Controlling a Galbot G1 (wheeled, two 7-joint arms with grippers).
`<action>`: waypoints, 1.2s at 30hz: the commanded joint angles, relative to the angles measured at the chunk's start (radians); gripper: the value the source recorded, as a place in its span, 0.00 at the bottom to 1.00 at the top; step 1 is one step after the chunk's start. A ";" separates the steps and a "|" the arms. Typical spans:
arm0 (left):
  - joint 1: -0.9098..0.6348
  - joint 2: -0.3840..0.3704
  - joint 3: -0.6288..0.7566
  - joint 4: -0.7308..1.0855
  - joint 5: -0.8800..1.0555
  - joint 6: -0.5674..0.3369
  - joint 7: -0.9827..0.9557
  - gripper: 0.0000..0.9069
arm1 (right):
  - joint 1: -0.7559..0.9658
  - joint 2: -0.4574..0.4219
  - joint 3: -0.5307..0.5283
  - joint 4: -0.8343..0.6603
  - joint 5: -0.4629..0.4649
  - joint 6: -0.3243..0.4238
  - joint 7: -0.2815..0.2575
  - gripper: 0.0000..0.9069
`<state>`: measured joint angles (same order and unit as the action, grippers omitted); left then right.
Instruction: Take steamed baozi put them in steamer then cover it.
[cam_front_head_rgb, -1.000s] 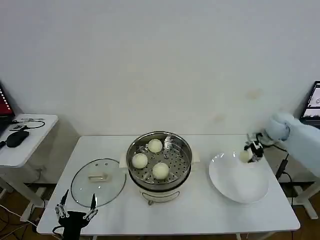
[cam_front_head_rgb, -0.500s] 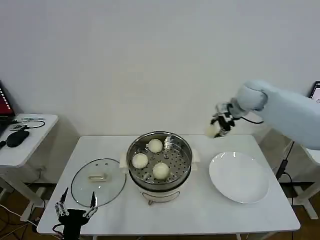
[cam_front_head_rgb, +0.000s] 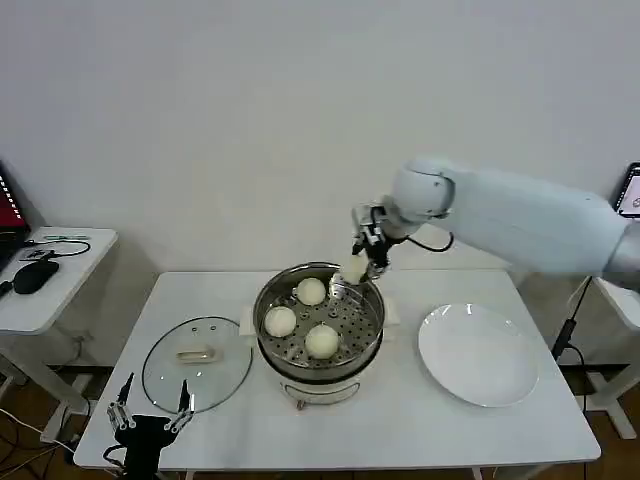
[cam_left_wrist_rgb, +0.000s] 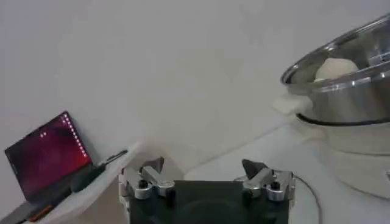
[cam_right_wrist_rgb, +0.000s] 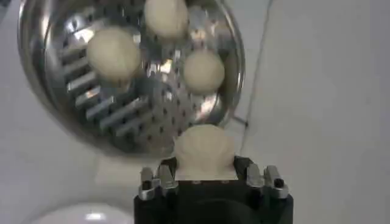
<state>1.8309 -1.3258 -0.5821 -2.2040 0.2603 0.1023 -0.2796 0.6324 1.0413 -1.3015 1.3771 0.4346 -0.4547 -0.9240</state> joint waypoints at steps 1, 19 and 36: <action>0.001 0.000 0.001 0.001 0.000 -0.001 -0.001 1.00 | -0.004 0.100 -0.069 0.012 0.131 -0.099 0.056 0.70; -0.003 0.006 -0.005 0.002 -0.006 -0.001 -0.002 1.00 | -0.104 0.046 -0.058 -0.022 0.006 -0.078 0.029 0.70; -0.003 0.008 -0.013 0.006 -0.009 -0.001 -0.003 1.00 | -0.157 0.064 -0.026 -0.072 -0.071 -0.057 0.021 1.00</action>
<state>1.8284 -1.3187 -0.5947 -2.1977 0.2526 0.1008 -0.2820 0.4933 1.1022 -1.3328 1.3191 0.3906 -0.5133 -0.9050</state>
